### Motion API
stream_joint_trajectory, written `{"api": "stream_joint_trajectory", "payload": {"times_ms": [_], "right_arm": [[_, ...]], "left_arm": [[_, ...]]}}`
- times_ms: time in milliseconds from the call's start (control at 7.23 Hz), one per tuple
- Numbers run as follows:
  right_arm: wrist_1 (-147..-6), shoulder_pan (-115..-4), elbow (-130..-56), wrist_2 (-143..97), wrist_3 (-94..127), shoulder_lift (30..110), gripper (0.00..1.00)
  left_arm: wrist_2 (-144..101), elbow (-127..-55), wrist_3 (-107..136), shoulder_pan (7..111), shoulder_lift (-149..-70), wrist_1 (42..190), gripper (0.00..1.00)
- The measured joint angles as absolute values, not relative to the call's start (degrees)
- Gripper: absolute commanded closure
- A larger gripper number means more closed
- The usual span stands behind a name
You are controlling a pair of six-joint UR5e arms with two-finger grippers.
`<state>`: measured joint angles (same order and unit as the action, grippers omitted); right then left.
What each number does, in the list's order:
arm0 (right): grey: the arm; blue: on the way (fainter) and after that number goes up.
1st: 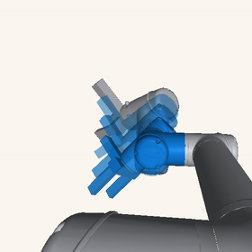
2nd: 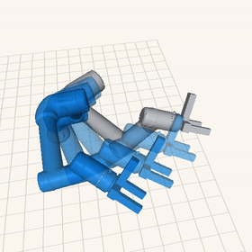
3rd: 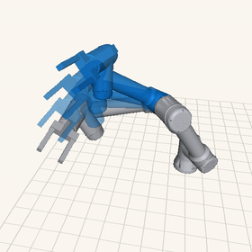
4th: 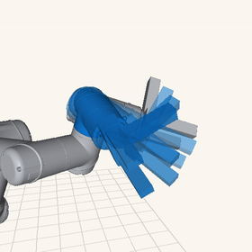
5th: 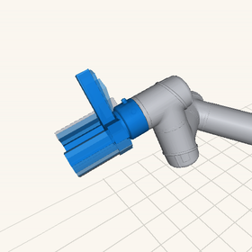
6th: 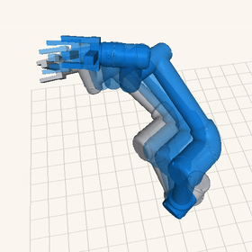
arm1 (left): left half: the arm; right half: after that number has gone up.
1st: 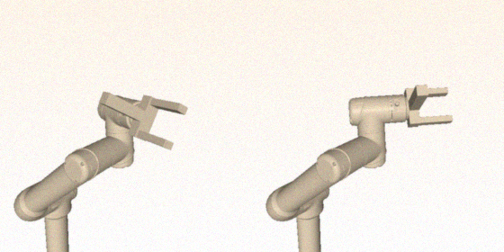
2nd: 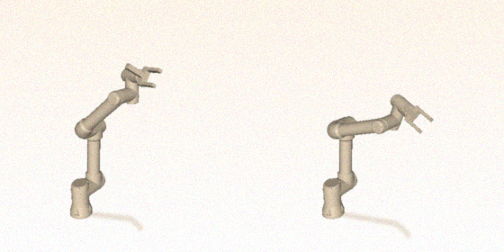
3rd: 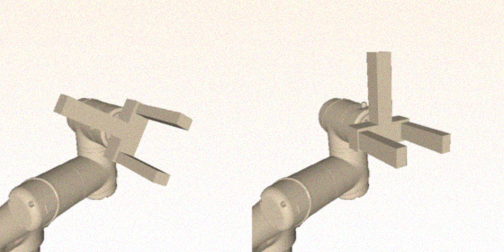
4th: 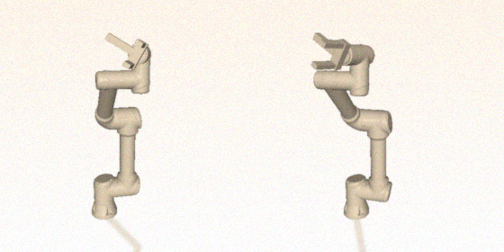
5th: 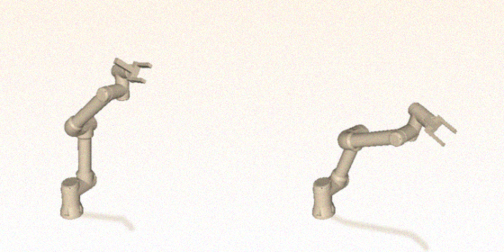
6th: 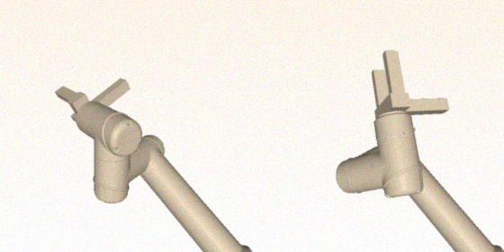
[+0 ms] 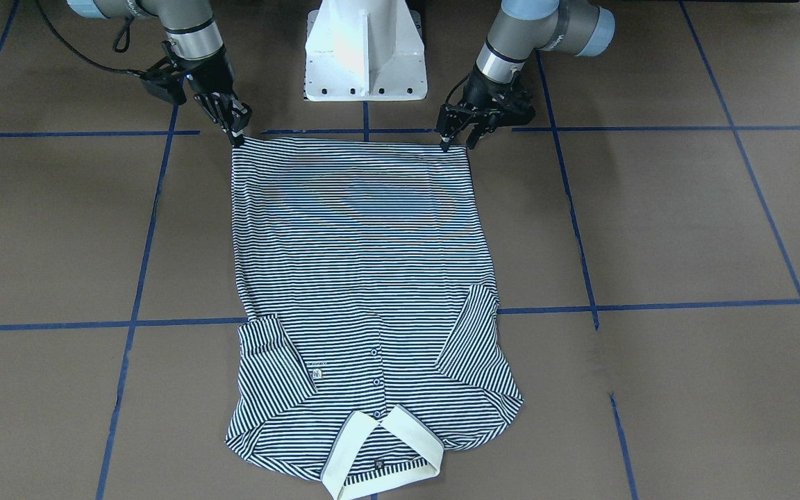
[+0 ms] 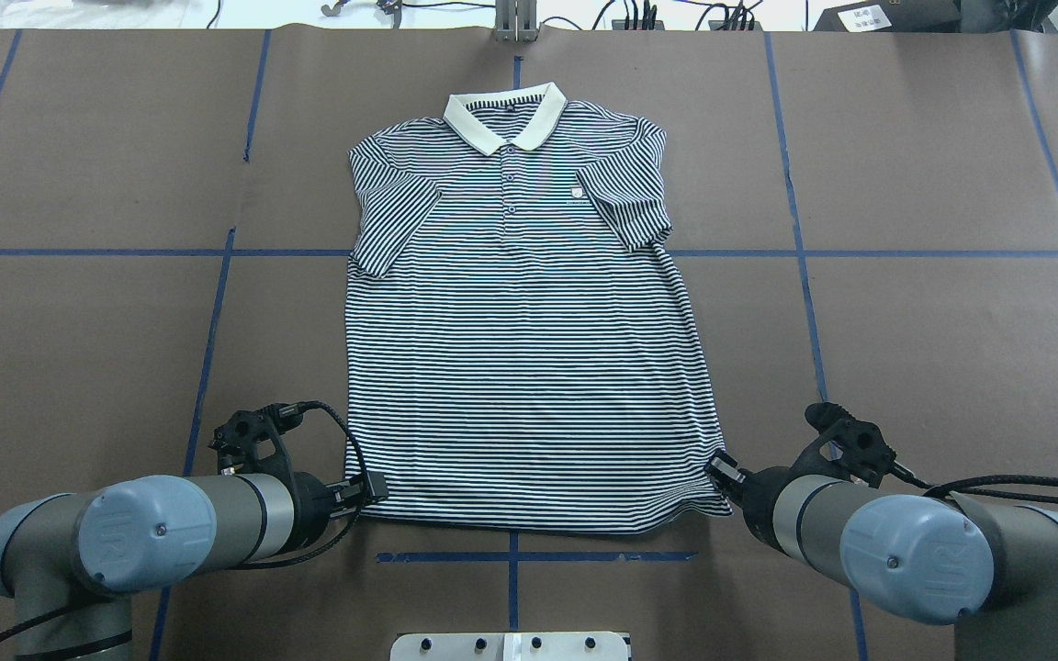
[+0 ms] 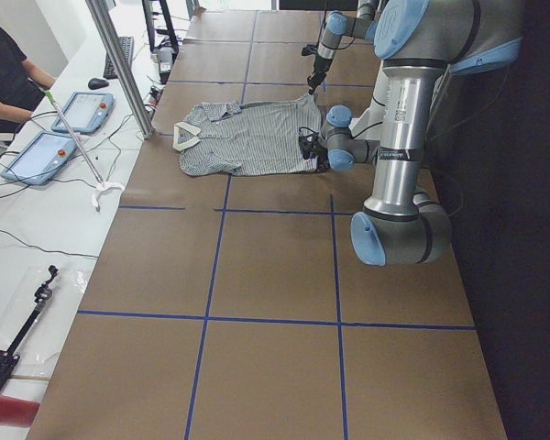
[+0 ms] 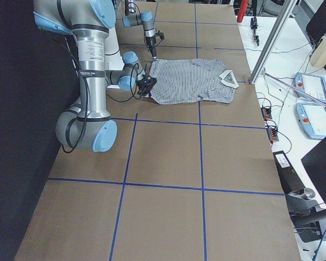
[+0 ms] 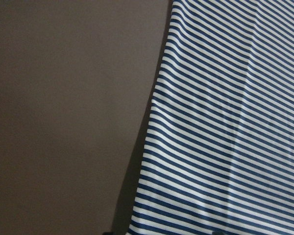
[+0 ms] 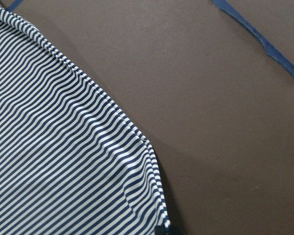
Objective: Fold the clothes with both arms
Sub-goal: 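Lower the left gripper to the other hem corner and grasp both corners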
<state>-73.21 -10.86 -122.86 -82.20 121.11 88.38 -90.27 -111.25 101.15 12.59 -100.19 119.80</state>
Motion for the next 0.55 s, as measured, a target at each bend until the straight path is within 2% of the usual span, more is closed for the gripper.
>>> {"api": "stream_joint_trajectory", "payload": {"times_ms": [277, 554], "right_arm": [[-73.2, -10.9, -122.9, -82.3, 121.1, 88.4, 1.0], [-73.2, -10.9, -123.0, -82.3, 121.1, 88.3, 1.0]], "left_arm": [[-90.3, -111.1, 101.1, 12.4, -100.1, 118.9, 0.48], [-90.3, -111.2, 101.1, 12.3, -100.2, 118.3, 0.83]]}}
